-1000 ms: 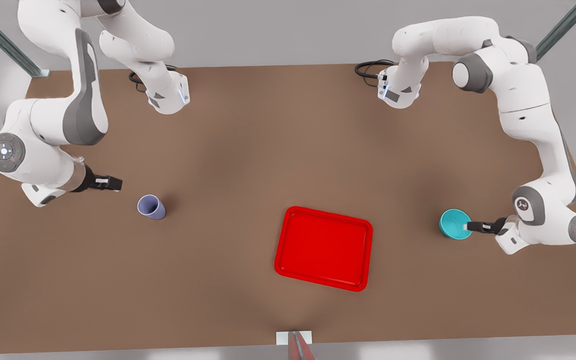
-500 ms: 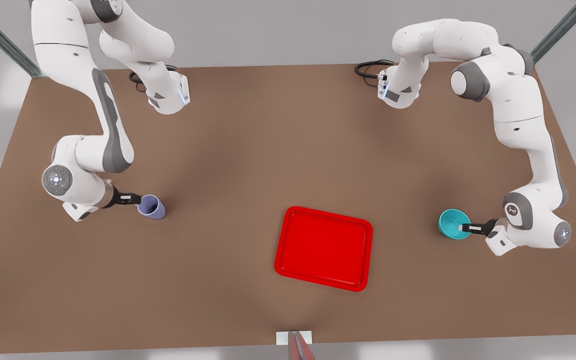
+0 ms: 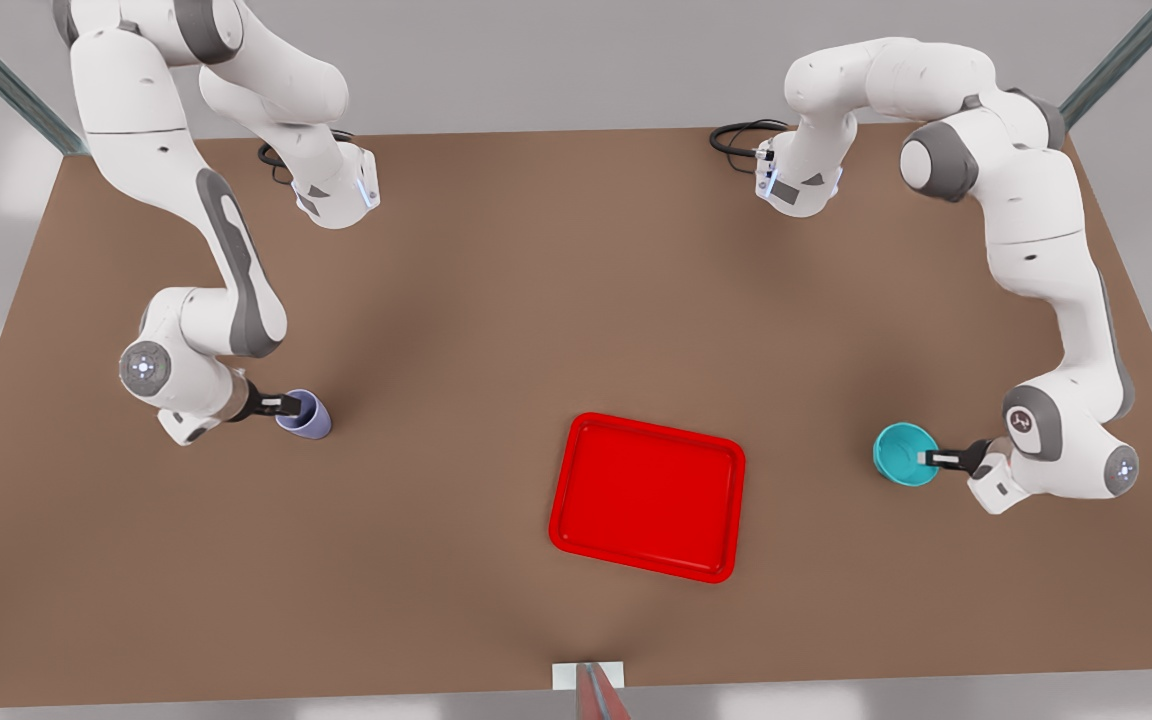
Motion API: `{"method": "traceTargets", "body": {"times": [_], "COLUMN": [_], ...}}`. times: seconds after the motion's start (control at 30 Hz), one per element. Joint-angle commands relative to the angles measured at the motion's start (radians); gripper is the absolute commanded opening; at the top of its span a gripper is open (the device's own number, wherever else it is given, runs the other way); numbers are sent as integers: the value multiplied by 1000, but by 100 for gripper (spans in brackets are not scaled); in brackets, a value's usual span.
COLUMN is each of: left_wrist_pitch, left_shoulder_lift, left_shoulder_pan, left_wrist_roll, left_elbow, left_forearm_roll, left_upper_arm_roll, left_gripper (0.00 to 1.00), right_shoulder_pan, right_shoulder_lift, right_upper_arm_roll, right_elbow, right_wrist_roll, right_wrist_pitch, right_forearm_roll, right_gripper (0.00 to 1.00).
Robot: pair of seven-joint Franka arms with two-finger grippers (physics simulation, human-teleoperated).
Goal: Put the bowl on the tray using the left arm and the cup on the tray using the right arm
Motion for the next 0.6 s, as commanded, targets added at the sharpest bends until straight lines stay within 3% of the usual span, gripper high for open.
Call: {"method": "traceTargets", "body": {"times": [0.0,0.07,0.13,0.2,0.27,0.43,0.57], "left_wrist_pitch": [-8,-16,-16,-5,39,202,237], "left_shoulder_lift": [-9,-38,-58,-70,-66,-30,19], "left_shoulder_pan": [-5,-54,-164,-259,-359,-528,-543], "left_wrist_roll": [-11,-84,-266,-397,-489,-620,-609], "left_elbow": [1,2,30,31,31,31,31], "left_forearm_roll": [-79,-147,-204,-242,-308,-400,-397], "left_upper_arm_roll": [0,0,0,0,0,0,1], "left_gripper": [21,21,21,21,21,21,21], "right_shoulder_pan": [1,1,1,1,1,10,7], "right_shoulder_lift": [0,12,17,22,26,45,54], "right_upper_arm_roll": [0,0,0,-2,-2,-2,-3], "right_elbow": [-1,-6,-15,-15,-15,-15,-15], "right_wrist_roll": [0,0,0,0,2,12,12], "right_wrist_pitch": [0,0,9,15,15,17,17], "right_forearm_roll": [0,0,0,0,0,0,17], "right_gripper": [100,100,91,74,47,42,38]}}
